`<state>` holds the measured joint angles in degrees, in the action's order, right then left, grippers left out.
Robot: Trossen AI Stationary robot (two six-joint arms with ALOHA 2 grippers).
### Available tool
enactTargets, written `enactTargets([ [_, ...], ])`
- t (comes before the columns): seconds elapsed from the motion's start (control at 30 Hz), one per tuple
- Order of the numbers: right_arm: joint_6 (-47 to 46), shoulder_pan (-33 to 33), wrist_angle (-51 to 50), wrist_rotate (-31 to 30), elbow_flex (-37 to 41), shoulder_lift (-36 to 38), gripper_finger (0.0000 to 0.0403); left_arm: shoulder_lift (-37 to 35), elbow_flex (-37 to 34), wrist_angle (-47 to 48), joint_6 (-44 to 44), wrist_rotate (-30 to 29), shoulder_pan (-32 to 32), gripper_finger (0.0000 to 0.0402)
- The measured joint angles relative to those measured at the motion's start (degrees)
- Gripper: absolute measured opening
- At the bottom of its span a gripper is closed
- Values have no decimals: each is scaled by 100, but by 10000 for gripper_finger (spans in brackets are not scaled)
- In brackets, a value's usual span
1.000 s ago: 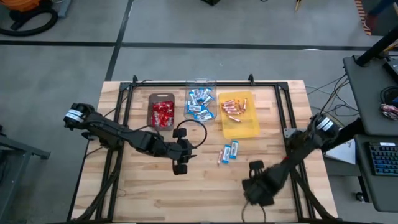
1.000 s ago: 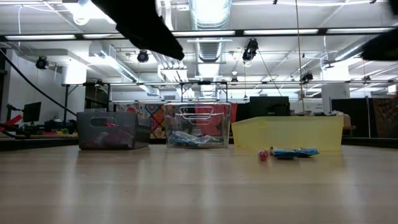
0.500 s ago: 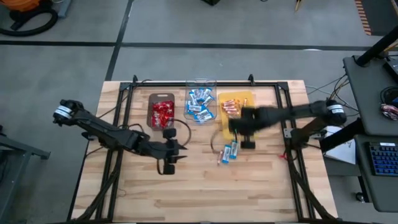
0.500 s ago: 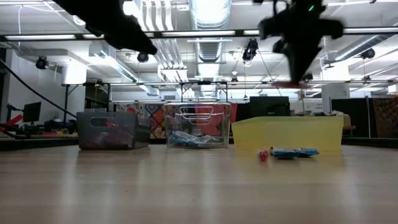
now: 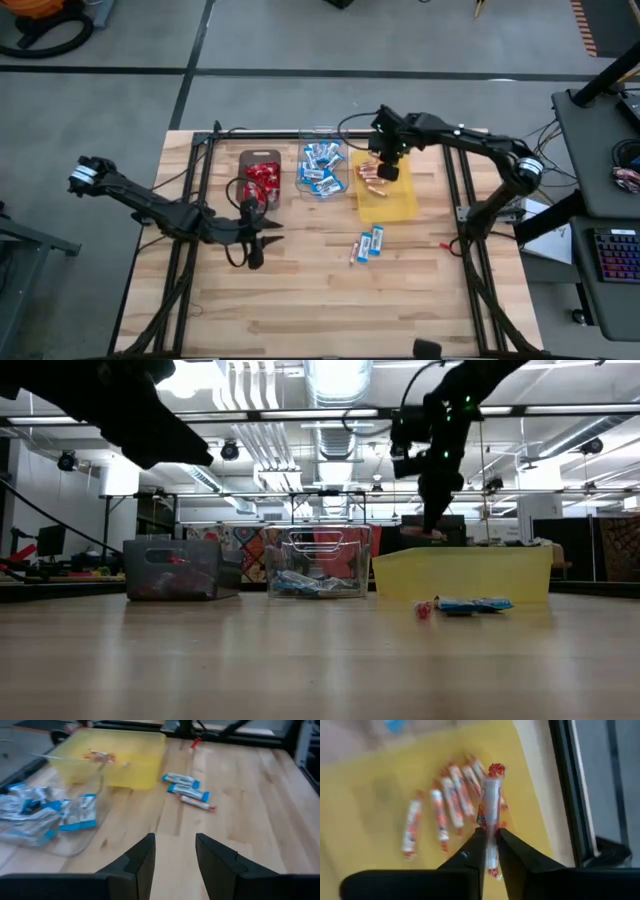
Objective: Sort candy
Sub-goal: Put the white-red candy into the yellow bin, then put the white chocolate into the transparent bin
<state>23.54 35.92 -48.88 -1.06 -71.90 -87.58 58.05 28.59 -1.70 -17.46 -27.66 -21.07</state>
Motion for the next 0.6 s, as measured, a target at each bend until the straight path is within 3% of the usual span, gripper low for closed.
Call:
enactTargets([
  [0.27, 16, 273, -227, 2, -185, -542, 127, -128, -148, -272, -70, -398, 8, 125],
  [0.37, -543, 244, -437, 159, -284, -486, 143, -119, -92, -272, -114, -400, 8, 125],
  [0.6, -2376, -156, -874, 2541, -207, 109, 146, -93, -39, -359, -243, -398, 6, 125],
])
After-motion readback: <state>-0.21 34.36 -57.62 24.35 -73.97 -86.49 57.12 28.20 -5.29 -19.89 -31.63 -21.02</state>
